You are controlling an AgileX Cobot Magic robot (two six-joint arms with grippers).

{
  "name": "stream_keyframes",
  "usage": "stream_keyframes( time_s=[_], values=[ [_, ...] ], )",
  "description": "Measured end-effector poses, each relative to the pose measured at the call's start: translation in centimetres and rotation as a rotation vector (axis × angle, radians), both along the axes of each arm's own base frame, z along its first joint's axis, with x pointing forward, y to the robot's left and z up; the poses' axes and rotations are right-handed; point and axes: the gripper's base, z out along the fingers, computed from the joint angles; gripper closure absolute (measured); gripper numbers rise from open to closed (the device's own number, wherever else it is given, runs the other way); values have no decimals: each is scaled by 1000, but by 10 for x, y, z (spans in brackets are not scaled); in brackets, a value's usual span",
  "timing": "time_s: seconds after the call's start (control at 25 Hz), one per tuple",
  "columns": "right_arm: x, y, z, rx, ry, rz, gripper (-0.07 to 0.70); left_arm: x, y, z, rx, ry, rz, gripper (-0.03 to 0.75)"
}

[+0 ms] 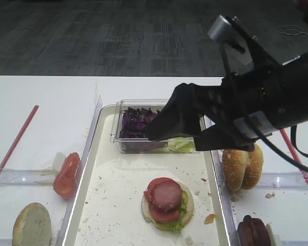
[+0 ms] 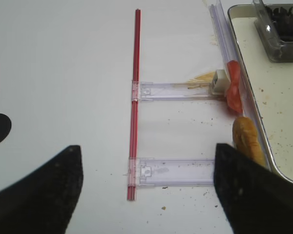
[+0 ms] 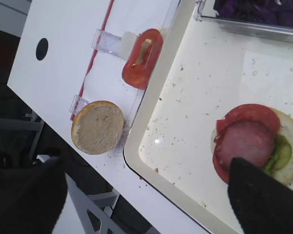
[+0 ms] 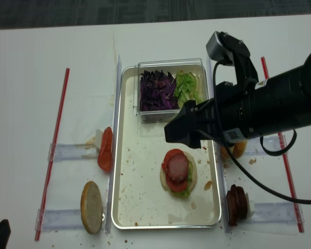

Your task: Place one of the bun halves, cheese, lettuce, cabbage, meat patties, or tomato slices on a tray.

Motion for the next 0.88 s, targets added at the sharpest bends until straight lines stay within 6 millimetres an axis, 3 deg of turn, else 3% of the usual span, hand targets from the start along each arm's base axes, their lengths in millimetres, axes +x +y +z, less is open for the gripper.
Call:
stream_keyframes(
  time_s=[0.4,0.88],
  values=[
    [-4,-9,-3,-129,-53,51,-58,0,0,0,0,0,0,171],
    [-2,-41,-21,-613,-200,237,-58,0,0,0,0,0,0,171]
  ],
)
